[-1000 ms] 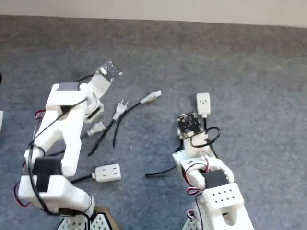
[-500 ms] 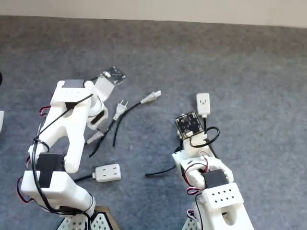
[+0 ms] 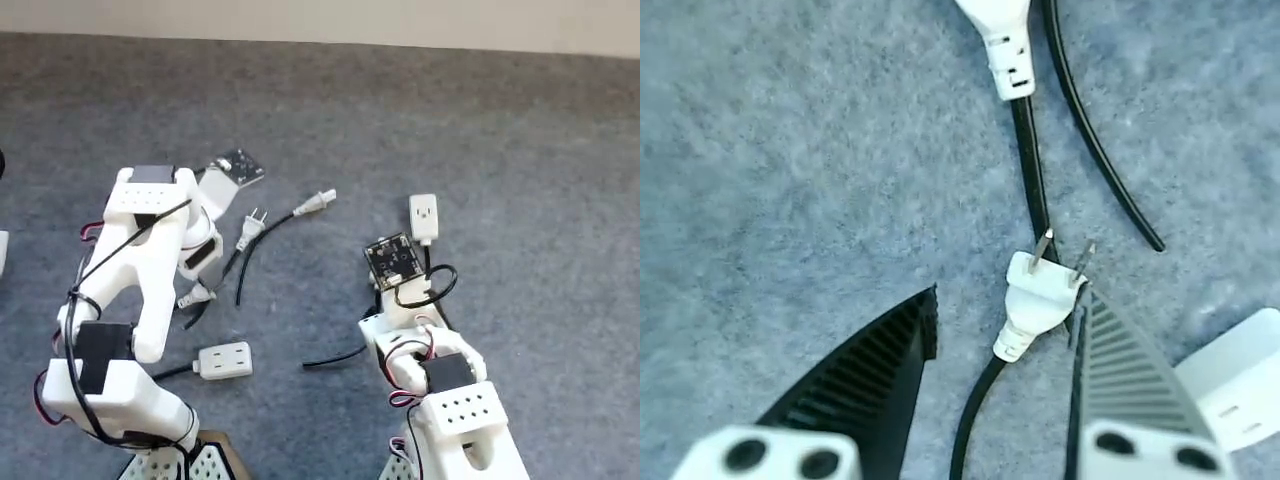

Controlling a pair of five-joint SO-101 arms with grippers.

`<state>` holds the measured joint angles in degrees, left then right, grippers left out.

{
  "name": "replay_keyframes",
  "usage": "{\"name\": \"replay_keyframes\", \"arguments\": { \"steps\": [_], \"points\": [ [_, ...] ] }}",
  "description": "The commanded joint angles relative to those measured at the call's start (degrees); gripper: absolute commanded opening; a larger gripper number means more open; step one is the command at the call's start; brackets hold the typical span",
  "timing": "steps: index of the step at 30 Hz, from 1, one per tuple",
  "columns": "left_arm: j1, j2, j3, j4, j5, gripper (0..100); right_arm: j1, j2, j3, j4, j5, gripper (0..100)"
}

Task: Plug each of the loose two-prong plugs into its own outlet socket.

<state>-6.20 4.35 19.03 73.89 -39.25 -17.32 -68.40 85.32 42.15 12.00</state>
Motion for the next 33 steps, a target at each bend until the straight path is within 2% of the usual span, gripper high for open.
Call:
{"name": "replay_keyframes", "arguments": {
  "steps": [1,4,11,16,20,24,30,33],
  "points": [
    [0.8,-0.4,0.1,1.1,-0.1,23,-0.4,-0.6,-0.3,-0.9,-0.3,27.5],
    [0.8,-0.4,2.9,0.4,-0.2,23,-0.4,-0.6,-0.3,-0.9,-0.3,27.5],
    [0.9,-0.3,9.5,-9.2,-0.2,23,-0.4,-0.6,-0.3,-0.9,-0.3,27.5],
    [0.9,-0.3,10.4,-12.7,-0.2,23,-0.4,-0.6,-0.3,-0.9,-0.3,27.5],
    [0.9,-0.4,9.5,-13.0,-0.4,11,-0.4,-0.6,-0.3,-0.9,-0.3,27.5],
    [0.9,-0.3,5.9,-6.5,-5.2,1,-0.4,-0.6,-0.3,-0.9,-0.3,27.5],
    [1.1,-0.4,-4.1,3.6,-5.5,1,-0.4,-0.6,-0.3,-0.9,-0.3,27.5],
    [3.3,-0.4,-12.2,11.0,-5.4,1,-0.1,-0.6,-0.3,-0.7,-0.3,27.5]
  ]
}}
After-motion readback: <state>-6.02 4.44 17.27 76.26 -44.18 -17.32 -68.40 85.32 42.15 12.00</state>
